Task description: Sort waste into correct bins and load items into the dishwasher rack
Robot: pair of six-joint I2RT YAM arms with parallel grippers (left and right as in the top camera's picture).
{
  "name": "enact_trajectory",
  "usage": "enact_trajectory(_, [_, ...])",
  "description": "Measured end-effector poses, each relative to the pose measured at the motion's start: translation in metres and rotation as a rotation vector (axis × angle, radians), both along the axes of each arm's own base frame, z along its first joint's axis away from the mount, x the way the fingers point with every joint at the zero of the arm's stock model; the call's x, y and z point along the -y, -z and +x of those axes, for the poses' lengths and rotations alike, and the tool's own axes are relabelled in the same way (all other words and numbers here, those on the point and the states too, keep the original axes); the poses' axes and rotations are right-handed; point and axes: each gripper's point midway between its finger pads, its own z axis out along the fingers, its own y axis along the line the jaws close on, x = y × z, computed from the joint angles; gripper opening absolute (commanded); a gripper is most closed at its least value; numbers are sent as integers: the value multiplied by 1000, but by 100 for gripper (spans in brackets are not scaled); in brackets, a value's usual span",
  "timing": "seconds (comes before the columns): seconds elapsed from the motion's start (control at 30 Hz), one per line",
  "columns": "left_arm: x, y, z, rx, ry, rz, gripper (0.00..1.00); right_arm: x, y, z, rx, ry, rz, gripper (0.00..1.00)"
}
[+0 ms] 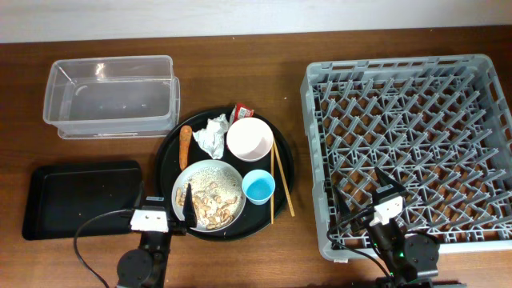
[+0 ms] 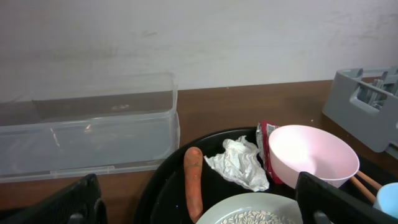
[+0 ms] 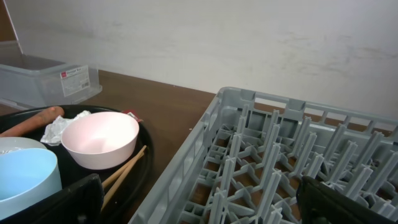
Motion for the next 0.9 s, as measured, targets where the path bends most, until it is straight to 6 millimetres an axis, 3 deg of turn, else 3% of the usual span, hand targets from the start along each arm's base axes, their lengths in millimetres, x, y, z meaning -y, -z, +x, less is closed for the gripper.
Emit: enact_trajectory(0.9, [0,-1,0,2,0,-1,99,-1,-3,0,15,-8,1,98])
